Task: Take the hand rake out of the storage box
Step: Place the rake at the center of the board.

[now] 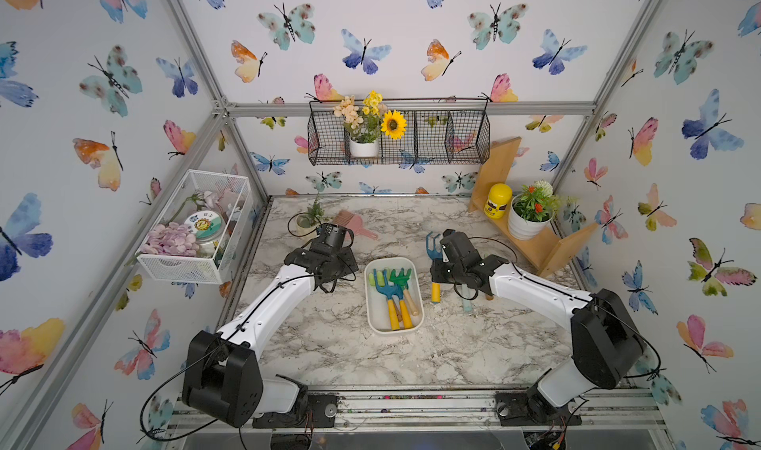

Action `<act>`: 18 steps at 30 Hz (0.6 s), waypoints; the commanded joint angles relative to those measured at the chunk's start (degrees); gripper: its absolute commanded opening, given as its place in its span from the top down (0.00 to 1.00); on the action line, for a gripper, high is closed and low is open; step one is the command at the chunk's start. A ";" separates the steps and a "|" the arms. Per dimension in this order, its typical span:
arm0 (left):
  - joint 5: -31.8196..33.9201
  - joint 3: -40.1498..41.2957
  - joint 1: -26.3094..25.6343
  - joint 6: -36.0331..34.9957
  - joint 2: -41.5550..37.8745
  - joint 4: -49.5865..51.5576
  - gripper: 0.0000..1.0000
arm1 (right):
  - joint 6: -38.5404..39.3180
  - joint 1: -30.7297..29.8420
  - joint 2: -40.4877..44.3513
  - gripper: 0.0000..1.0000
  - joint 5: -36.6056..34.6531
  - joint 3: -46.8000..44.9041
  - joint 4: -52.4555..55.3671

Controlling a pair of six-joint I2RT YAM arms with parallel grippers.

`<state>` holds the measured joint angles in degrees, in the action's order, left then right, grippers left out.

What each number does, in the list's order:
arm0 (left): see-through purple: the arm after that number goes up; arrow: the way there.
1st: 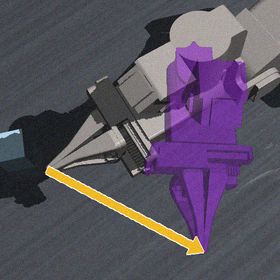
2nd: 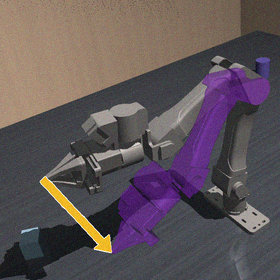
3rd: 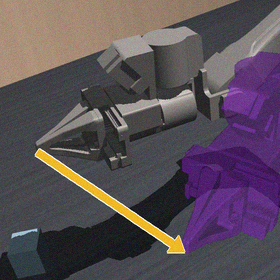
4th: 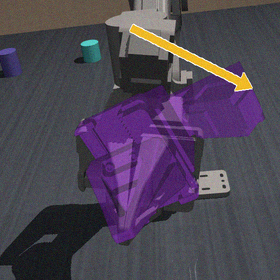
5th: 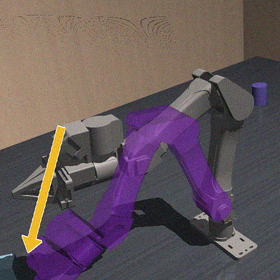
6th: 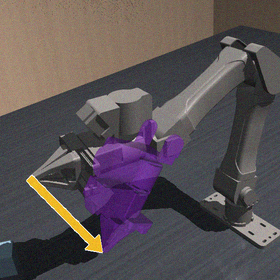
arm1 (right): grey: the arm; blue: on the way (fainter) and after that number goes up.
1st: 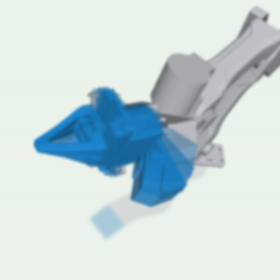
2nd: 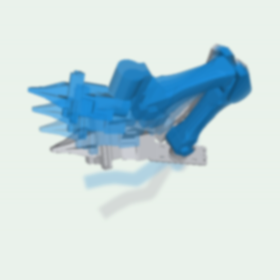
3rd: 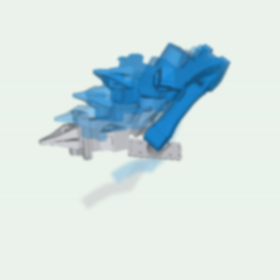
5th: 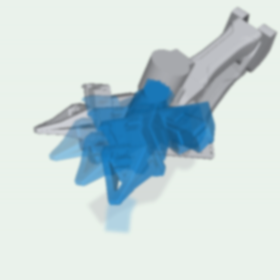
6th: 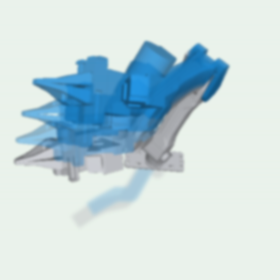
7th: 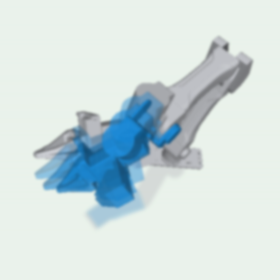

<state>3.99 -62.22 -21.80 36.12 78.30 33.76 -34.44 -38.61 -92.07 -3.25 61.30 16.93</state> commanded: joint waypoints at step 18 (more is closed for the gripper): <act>1.55 0.56 -0.35 -1.49 -1.32 2.13 0.43 | 1.06 -0.33 -13.61 0.85 -7.67 8.11 9.61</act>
<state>4.19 -61.91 -21.87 35.73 78.26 34.17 -35.03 -38.72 -104.12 -8.19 67.85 22.74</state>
